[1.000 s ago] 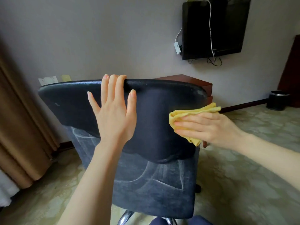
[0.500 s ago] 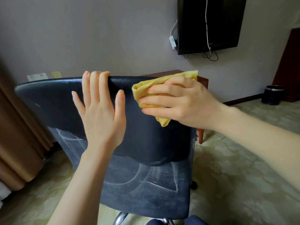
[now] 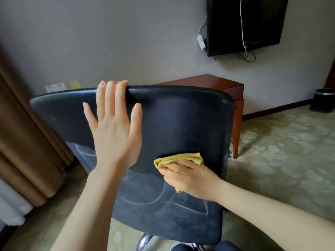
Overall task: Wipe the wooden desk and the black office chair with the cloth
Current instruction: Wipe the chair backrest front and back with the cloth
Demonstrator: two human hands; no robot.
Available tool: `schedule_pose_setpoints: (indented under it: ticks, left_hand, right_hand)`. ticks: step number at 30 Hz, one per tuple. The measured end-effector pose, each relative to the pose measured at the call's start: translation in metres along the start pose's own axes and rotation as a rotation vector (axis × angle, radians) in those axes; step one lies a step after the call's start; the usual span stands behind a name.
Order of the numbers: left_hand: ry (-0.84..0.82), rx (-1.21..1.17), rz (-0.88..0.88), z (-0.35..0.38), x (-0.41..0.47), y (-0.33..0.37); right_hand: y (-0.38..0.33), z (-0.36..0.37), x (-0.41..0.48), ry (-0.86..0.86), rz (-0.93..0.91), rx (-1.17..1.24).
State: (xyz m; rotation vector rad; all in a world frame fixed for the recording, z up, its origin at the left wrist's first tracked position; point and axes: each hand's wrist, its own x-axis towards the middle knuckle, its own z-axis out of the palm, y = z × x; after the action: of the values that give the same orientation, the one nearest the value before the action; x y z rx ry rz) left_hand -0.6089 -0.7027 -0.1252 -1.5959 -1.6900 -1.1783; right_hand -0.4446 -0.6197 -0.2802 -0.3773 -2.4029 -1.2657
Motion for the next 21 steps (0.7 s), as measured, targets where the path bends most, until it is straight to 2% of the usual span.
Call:
schedule_pose_setpoints:
  ticks: [2,4,8,12,16,19,21]
  left_hand:
    - [-0.009,0.002,0.001,-0.002,-0.001,0.0]
    - [-0.011,-0.01,-0.002,-0.003,-0.002,0.001]
    - [-0.008,-0.027,-0.016,-0.002,-0.003,0.004]
    - [-0.004,-0.035,-0.021,-0.001,-0.004,0.005]
    - [0.007,-0.06,-0.032,-0.001,-0.003,0.009]
    - [0.002,-0.057,-0.018,-0.004,-0.002,0.008]
    - [0.004,-0.063,-0.019,-0.004,-0.002,0.008]
  right_hand:
    - [-0.009,0.007,-0.029,-0.086,-0.063,-0.054]
    - [-0.006,0.007,-0.053,-0.095,-0.111,-0.077]
    - [0.04,-0.013,-0.08,0.148,-0.024,0.045]
    - [0.091,-0.033,-0.073,0.357,0.09,-0.082]
    - [0.124,-0.059,-0.042,0.462,0.111,-0.179]
    - [0.138,-0.081,-0.016,0.512,0.112,-0.113]
    - [0.147,-0.097,0.002,0.488,0.088,-0.022]
